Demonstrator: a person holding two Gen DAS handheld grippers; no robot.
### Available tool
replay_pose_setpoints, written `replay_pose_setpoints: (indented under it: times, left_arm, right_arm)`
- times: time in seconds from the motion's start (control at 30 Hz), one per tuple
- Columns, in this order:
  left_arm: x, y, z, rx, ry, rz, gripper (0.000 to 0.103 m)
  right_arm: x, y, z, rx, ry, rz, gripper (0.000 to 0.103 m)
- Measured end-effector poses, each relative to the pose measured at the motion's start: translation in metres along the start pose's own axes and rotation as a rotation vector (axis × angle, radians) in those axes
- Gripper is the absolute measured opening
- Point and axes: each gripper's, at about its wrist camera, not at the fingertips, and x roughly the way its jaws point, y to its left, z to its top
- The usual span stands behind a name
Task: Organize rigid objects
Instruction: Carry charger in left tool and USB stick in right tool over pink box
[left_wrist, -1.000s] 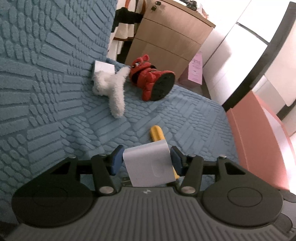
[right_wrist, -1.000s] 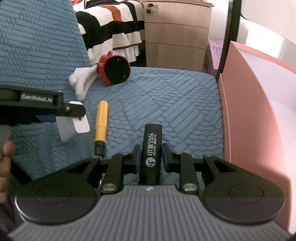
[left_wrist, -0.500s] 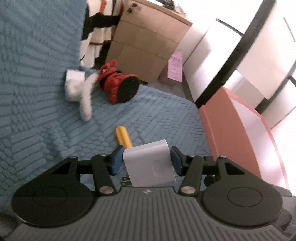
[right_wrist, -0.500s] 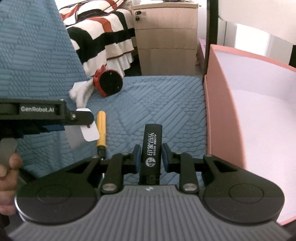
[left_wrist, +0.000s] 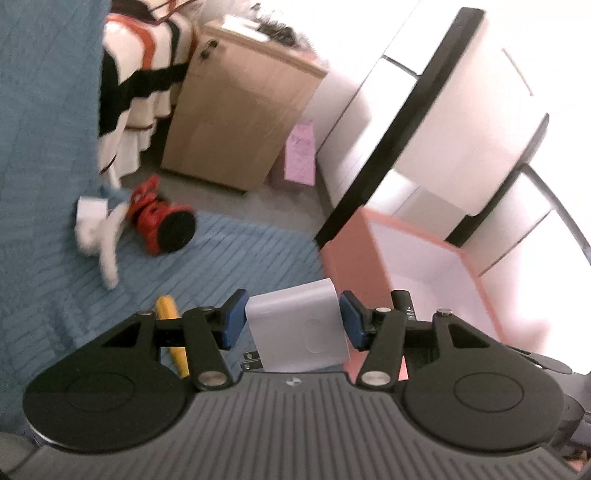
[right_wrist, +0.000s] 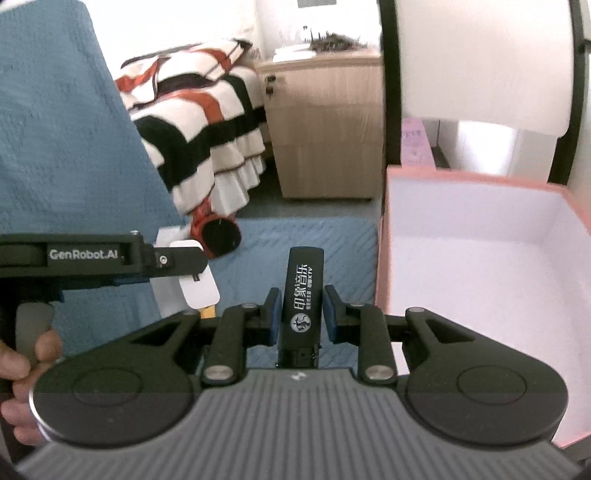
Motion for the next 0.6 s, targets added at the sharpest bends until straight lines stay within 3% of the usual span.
replay_pose_setpoints:
  times: [0.3,0.6]
  left_arm:
    - [0.000,-0.053,0.032,0.059,0.002,-0.069,0.058]
    - [0.018,-0.105,0.041,0.104,0.015,-0.122,0.058]
  right_arm:
    - [-0.031,-0.026,0.030,0.014,-0.087,-0.011,0.027]
    - [-0.051,-0.065,0.047,0.048,-0.126,-0.065,0.027]
